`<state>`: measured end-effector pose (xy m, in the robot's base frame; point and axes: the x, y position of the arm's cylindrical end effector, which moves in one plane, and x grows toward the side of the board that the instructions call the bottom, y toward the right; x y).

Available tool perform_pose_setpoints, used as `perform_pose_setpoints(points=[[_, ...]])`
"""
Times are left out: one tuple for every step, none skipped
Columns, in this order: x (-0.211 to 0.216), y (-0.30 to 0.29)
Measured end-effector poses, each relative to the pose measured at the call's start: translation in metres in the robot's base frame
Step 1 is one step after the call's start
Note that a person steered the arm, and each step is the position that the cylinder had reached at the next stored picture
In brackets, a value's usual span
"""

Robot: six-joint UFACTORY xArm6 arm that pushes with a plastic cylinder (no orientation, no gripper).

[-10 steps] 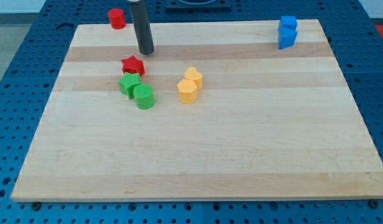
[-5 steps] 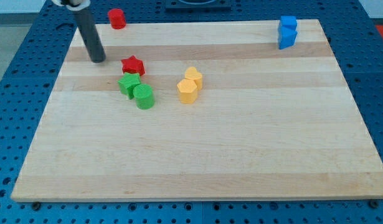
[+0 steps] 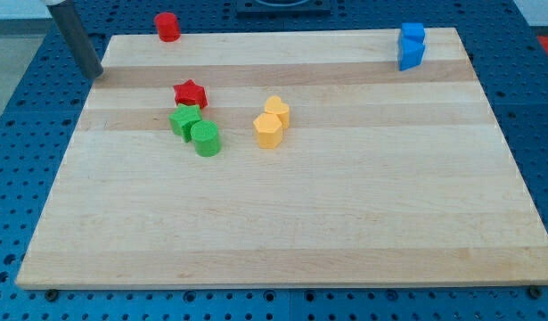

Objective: Point your arm to blue triangle

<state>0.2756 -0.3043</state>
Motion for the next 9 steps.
perform_pose_setpoints(points=[[-0.032, 0.000], [-0.041, -0.001], [-0.043, -0.001], [-0.065, 0.002], [-0.061, 0.029], [-0.057, 0.075], [-0.068, 0.119], [-0.081, 0.165], [-0.084, 0.169]])
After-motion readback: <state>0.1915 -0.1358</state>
